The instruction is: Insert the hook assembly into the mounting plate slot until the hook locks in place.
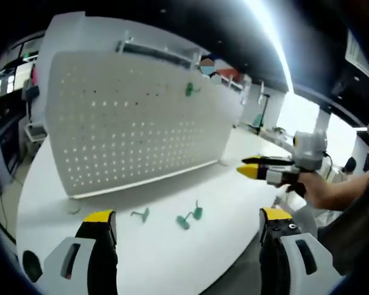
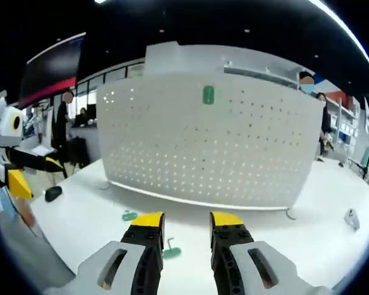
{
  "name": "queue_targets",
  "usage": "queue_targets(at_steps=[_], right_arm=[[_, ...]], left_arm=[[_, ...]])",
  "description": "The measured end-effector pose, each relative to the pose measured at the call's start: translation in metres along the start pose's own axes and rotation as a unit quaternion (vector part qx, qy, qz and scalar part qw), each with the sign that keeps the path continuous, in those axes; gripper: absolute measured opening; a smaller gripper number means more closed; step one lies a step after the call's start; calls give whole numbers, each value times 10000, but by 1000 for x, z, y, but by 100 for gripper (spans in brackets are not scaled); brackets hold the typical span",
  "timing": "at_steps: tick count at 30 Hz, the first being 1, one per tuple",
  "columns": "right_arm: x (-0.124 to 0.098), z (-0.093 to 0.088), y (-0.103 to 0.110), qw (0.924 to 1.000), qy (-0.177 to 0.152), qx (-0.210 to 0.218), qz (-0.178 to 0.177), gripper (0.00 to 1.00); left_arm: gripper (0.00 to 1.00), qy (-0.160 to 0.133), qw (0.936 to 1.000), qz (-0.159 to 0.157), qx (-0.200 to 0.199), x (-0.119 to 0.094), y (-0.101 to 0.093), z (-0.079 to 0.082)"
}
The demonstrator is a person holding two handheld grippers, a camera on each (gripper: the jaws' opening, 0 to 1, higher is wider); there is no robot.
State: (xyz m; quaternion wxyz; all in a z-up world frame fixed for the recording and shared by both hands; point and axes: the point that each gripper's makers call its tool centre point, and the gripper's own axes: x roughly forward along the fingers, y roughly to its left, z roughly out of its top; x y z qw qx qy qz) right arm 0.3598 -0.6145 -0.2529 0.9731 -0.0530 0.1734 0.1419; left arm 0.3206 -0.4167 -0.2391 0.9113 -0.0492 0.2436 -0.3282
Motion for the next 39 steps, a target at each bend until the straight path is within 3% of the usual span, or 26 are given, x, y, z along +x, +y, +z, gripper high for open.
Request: queue_targets(at_steps=[12,20,24,39], right_arm=[[-14,-37,23,9982,482,98,345,27],[-11,-60,35,9944,869,209,573,27],[-1,-64,39,9928,986,136,662,28],[63,-92,39,9853,1466,465,739,24]], left_arm=[[98,497,9986,-31,-187,2,0,-32],[98,835,9962,-49,-232,4,1,-53],[98,818,9952,-162,-521,6,-2,-55],[97,984,9933,-97,-600,7,3,-67]])
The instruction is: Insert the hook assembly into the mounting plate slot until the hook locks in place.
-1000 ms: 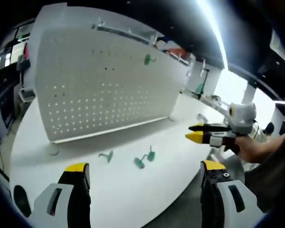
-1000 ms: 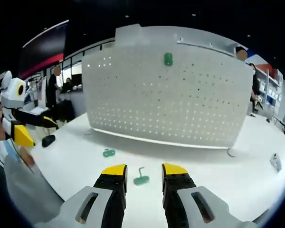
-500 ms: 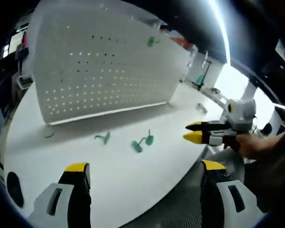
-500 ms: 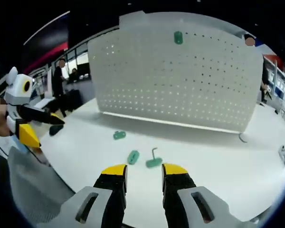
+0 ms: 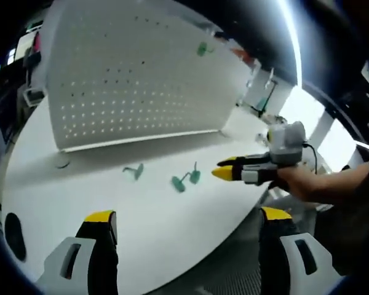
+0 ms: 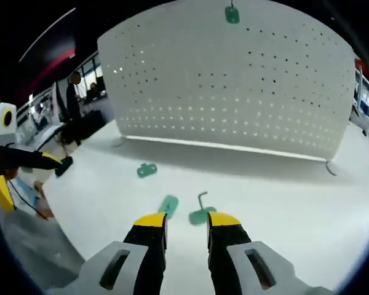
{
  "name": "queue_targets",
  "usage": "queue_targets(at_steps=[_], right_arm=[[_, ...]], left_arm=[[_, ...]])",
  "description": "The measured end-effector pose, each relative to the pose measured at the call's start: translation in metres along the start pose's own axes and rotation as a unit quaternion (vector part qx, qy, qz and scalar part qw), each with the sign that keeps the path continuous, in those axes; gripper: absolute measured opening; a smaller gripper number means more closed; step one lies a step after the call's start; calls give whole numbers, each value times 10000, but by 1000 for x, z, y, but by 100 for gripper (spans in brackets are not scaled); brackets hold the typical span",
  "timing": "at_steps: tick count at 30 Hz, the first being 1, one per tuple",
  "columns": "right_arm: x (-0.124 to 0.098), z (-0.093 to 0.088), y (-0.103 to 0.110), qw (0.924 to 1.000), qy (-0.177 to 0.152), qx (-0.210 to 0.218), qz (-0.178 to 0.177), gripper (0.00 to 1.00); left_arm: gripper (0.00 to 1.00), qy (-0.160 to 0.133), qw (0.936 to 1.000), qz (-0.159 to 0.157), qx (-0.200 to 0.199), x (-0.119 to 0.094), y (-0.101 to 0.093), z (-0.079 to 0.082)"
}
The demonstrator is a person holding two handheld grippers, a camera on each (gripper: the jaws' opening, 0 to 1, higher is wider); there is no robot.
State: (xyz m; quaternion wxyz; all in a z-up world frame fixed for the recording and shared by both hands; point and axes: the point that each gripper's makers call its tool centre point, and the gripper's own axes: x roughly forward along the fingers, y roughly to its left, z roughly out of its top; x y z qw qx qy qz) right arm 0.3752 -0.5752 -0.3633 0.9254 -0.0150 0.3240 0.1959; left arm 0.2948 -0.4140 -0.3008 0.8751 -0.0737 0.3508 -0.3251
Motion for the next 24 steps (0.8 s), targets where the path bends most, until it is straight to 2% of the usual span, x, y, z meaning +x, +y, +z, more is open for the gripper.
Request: queue_targets(at_steps=[9,11,13,15,24], right_arm=[[33,-1,-1,9997,227,106,24,23],[41,-2,-5,9995,285,101,-31,18],[47,-7,-11,9982,491,308,-156,15],[54,-3,-13,9985,422,304,-139,15],[71,9,-15,9978,541,354,-149,15]], left_arm=[[98,123,9999,-6,-82,5,2,-5],[98,152,9999,2,-69,6,3,-7],[98,189,9998,14,-57,7,4,-8],[98,195,9998,22,-43,7,4,-8],[97,212,9997,42,-96,8,8,-8]])
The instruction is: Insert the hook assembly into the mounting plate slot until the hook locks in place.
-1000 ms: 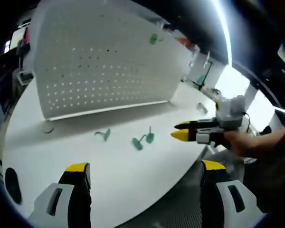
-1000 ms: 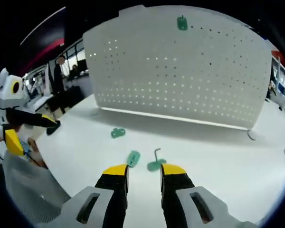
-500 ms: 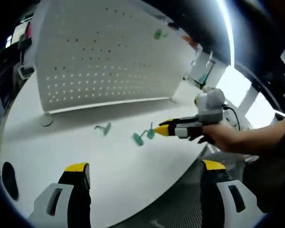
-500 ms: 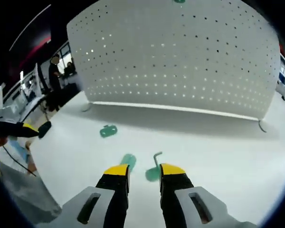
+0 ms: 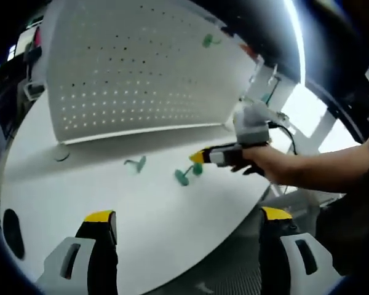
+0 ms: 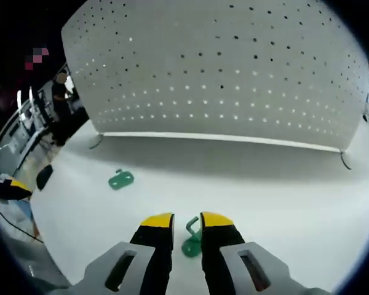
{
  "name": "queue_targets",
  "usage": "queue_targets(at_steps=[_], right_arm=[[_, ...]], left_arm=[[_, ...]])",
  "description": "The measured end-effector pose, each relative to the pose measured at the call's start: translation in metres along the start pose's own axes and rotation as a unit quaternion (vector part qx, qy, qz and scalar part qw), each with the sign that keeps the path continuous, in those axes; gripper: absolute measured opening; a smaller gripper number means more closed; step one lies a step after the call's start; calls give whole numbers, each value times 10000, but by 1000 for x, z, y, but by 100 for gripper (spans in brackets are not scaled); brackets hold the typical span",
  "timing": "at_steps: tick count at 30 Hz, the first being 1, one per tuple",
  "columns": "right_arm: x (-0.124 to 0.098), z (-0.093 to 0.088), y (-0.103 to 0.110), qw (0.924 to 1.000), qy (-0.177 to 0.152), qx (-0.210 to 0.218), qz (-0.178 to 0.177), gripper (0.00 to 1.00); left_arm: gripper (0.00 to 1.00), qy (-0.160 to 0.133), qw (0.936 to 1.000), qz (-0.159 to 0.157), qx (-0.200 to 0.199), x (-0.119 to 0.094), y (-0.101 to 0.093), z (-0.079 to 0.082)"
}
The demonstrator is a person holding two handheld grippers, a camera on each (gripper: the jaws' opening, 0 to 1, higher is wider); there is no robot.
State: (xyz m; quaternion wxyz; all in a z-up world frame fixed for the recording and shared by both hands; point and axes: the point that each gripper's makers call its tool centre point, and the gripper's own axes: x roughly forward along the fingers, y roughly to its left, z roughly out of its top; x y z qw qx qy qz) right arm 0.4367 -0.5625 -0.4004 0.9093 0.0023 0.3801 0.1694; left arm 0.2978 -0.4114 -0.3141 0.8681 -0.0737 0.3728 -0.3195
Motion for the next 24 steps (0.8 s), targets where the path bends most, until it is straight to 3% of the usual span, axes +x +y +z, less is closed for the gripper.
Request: queue_targets(at_steps=[7,15,24], right_arm=[[6,-4,-2,9998,188,39,-57,14],[1,-9,-9,9989,149,384,-224,14],[5,-3,-6,9993,218,221,-188,6]], left_arm=[[97,13,10000,1,-4,1,0,0],[97,1,10000,11,-16,1,1,1],[97,-19,10000,27,-16,-1,1,1]])
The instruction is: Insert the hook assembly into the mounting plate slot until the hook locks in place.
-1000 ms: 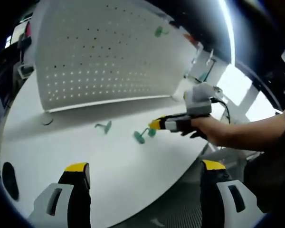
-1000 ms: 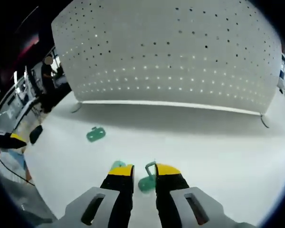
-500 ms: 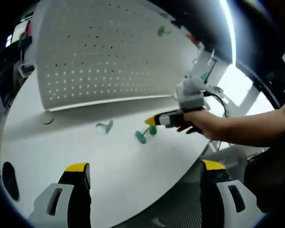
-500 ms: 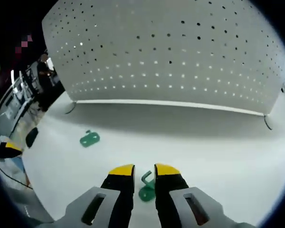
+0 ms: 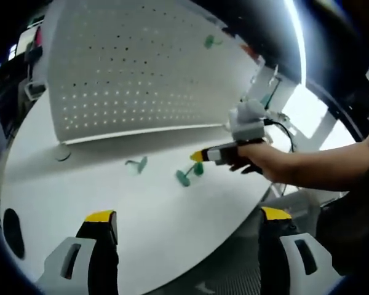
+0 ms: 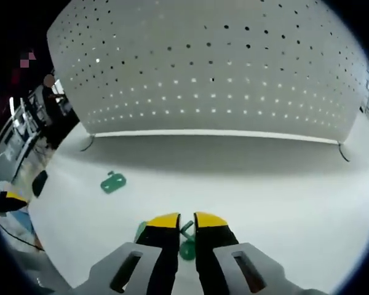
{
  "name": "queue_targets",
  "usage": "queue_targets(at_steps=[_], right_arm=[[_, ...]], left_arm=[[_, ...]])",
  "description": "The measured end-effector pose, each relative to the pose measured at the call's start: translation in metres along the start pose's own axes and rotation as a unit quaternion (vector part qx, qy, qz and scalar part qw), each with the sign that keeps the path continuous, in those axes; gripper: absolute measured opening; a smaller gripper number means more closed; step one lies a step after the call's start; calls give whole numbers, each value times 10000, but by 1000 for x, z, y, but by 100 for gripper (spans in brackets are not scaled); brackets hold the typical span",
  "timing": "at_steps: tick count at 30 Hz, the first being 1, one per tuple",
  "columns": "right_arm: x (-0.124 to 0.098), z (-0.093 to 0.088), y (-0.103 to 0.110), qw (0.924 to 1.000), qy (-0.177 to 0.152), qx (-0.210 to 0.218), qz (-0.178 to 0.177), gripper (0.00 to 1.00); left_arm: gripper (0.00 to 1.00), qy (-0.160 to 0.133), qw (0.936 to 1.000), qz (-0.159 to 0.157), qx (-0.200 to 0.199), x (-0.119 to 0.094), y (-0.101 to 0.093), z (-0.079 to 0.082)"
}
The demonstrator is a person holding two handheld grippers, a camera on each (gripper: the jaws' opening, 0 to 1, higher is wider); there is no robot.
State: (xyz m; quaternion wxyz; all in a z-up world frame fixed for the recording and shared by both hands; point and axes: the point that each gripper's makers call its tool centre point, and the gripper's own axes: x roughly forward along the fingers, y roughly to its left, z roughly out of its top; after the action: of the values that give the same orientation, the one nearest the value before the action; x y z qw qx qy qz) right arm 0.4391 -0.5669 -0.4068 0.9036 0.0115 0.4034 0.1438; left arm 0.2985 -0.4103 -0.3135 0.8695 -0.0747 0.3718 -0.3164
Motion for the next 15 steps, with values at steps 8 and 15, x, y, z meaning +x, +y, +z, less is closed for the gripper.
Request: queue_targets(at_steps=[8,15], right_arm=[[3,-2,6,9995,128,-269,70,2],[0,-1,6,9992,103,-375,93,0]], left_arm=[[96,-30,10000,-1,-10,0,-1,2],[96,-43,10000,-15,9,0,-2,4]])
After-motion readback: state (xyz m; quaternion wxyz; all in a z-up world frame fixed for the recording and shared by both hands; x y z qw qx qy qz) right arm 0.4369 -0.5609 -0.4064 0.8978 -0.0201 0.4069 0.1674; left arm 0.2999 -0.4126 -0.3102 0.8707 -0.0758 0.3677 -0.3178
